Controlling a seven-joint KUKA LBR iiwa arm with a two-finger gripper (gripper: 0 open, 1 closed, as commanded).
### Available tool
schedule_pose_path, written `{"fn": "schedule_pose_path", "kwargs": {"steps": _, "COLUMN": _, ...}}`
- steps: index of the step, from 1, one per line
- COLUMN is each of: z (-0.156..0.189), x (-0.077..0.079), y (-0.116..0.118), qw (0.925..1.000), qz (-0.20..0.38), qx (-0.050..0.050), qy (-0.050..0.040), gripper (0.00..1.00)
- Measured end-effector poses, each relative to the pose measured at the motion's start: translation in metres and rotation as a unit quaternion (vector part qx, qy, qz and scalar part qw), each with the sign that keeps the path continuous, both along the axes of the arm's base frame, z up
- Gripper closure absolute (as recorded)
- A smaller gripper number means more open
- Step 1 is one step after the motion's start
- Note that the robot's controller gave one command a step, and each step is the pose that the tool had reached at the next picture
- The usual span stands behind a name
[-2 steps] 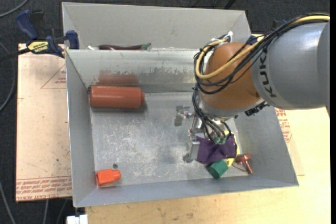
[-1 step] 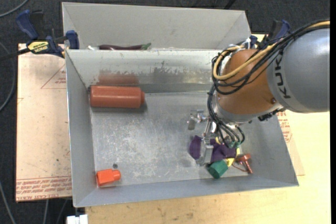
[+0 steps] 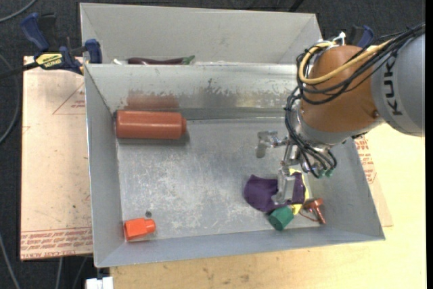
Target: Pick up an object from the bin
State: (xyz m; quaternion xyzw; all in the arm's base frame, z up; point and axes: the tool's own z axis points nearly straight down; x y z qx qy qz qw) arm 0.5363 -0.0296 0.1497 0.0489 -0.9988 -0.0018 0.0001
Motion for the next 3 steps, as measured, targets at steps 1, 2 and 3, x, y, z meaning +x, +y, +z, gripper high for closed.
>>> {"fn": "schedule_pose_path", "kwargs": {"steps": 1, "z": -0.0536, "x": -0.0049, "y": 0.0025, "qw": 0.9761, "qz": 0.217, "qx": 0.001, "qy": -0.0007, "gripper": 1.0}}
{"fn": "schedule_pose_path", "kwargs": {"steps": 2, "z": -0.0536, "x": -0.0049, "y": 0.0026, "qw": 0.9761, "qz": 0.217, "qx": 0.001, "qy": -0.0008, "gripper": 0.0}}
{"fn": "schedule_pose_path", "kwargs": {"steps": 3, "z": -0.0537, "x": -0.0049, "y": 0.0026, "qw": 0.9761, "qz": 0.217, "qx": 0.001, "qy": -0.0009, "gripper": 0.0}}
